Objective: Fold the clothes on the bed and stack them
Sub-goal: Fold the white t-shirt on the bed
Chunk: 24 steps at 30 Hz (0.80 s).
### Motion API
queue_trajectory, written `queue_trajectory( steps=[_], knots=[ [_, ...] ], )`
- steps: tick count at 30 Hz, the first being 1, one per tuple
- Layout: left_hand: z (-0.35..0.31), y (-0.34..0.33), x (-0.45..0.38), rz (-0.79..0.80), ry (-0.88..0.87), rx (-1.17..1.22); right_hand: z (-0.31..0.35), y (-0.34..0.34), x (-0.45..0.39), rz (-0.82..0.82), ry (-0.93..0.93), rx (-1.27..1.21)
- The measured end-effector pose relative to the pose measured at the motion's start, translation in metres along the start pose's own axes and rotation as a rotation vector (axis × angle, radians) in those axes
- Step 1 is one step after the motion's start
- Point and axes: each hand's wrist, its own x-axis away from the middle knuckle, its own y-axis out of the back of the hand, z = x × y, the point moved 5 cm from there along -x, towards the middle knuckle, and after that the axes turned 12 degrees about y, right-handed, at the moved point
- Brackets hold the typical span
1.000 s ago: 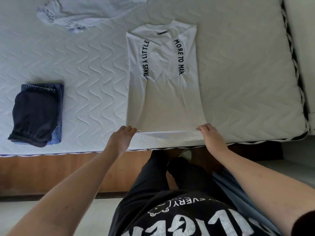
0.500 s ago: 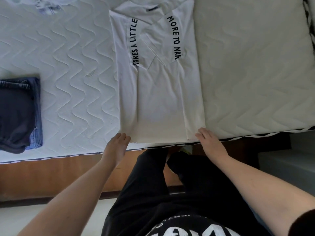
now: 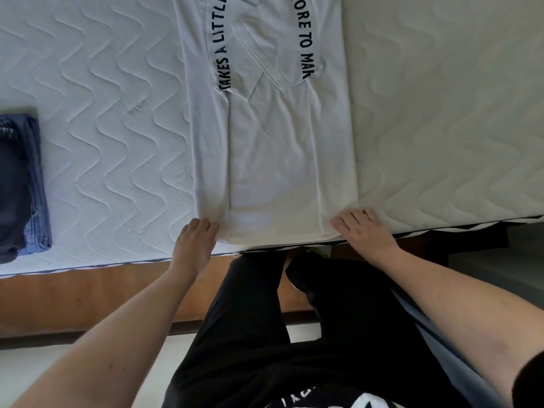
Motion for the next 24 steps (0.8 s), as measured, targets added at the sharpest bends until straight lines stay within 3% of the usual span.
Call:
queue_trajectory(
  steps=[9, 16, 24],
  knots=[
    [0.001, 0.002, -0.005, -0.04, -0.026, 0.023, -0.011, 0.003, -0.009, -0.042, 0.021, -0.033],
    [0.0, 0.03, 0.011, -0.105, -0.159, -0.031, -0.014, 0.041, -0.001, -0.162, 0.081, -0.324],
    [0.009, 0.062, 0.052, -0.078, -0.257, -0.068, -0.012, 0.111, 0.031, -0.073, 0.072, -0.385]
  ],
)
